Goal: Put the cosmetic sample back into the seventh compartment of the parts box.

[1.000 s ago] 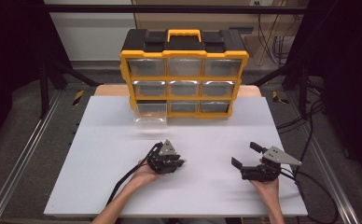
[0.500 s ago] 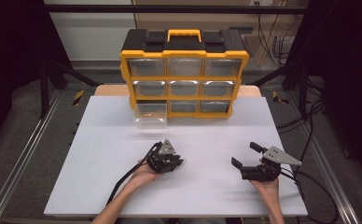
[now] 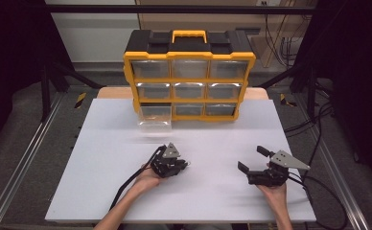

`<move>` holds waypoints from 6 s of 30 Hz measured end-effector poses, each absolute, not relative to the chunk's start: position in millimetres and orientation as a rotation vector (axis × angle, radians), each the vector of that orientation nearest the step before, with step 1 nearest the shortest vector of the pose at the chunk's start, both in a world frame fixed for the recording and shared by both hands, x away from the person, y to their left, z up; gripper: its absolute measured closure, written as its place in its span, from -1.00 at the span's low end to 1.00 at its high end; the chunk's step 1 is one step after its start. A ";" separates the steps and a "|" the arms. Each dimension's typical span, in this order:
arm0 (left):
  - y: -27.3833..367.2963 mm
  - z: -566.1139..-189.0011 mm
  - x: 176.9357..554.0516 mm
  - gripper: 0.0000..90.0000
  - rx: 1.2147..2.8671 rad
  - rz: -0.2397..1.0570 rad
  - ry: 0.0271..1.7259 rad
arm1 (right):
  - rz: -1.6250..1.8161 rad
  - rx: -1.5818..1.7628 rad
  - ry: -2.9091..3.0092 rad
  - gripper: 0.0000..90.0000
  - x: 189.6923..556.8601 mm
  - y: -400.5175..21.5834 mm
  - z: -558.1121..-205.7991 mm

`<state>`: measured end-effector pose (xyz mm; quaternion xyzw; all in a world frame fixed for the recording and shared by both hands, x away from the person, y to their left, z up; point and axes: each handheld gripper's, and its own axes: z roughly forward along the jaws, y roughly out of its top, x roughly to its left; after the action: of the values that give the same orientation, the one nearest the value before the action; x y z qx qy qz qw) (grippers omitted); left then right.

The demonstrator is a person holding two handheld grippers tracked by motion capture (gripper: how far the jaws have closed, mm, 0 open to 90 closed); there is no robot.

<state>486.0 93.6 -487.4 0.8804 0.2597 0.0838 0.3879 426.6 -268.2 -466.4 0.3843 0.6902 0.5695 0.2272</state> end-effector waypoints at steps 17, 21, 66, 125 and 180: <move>97.0 -477.8 483.7 0.78 2.212 0.222 0.658 | 1.571 1.057 1.902 -0.99 426.6 -268.2 -466.4; 100.2 -472.3 482.8 0.78 2.193 0.225 0.662 | 1.570 1.057 1.902 -0.99 426.6 -268.2 -466.3; 134.2 -427.0 476.4 0.78 2.068 0.313 0.710 | 1.566 1.049 1.902 -0.99 426.9 -268.2 -466.6; 173.3 -392.8 491.1 0.78 1.941 0.458 0.837 | 1.574 1.062 1.900 -0.99 425.9 -268.1 -465.9; 174.1 -379.9 531.0 0.78 1.932 0.519 0.907 | 1.568 1.064 1.901 -0.99 425.9 -268.4 -465.9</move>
<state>531.0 174.1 -379.9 0.7833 0.3676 0.2104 0.4550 425.9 -268.4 -465.9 0.3862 0.6897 0.5691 0.2267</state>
